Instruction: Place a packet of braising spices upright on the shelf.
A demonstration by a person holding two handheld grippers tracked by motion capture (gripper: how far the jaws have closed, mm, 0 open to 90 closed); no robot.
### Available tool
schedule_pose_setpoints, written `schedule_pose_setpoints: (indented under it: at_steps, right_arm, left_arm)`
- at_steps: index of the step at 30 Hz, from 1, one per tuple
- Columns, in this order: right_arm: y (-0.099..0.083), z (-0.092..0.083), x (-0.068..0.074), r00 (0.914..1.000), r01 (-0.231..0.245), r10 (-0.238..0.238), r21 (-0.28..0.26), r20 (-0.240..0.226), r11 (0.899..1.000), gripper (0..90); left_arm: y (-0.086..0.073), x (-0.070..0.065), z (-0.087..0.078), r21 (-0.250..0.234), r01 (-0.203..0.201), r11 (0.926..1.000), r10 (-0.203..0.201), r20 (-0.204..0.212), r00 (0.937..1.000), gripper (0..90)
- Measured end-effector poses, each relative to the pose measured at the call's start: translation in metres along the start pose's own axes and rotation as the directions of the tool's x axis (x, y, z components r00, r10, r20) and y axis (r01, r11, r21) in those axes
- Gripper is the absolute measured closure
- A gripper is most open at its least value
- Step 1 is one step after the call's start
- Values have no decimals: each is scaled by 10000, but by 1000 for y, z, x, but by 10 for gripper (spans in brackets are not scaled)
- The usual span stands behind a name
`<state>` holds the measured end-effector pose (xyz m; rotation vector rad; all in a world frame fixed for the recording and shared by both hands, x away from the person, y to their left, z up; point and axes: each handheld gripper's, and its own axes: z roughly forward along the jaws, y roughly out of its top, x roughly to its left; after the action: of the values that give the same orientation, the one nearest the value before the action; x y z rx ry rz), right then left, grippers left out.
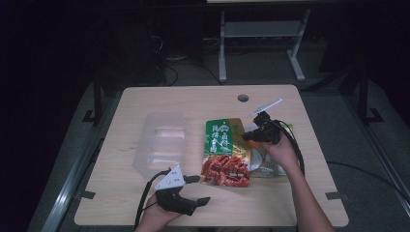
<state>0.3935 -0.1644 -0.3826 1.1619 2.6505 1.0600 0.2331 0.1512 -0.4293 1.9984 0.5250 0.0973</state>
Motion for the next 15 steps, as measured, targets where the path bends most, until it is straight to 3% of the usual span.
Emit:
schedule_pose_setpoints:
  at_steps: [8,15]
  right_arm:
    - [-3,-29,18,9973,732,-735,-907,-5,9932,900]
    - [-8,-49,29,9937,1124,-1113,-1584,164,9809,900]
  left_arm:
    - [12,0,3,-186,-129,9997,122,-344,9993,236]
    - [27,10,17,-525,178,9985,-212,-659,9976,235]
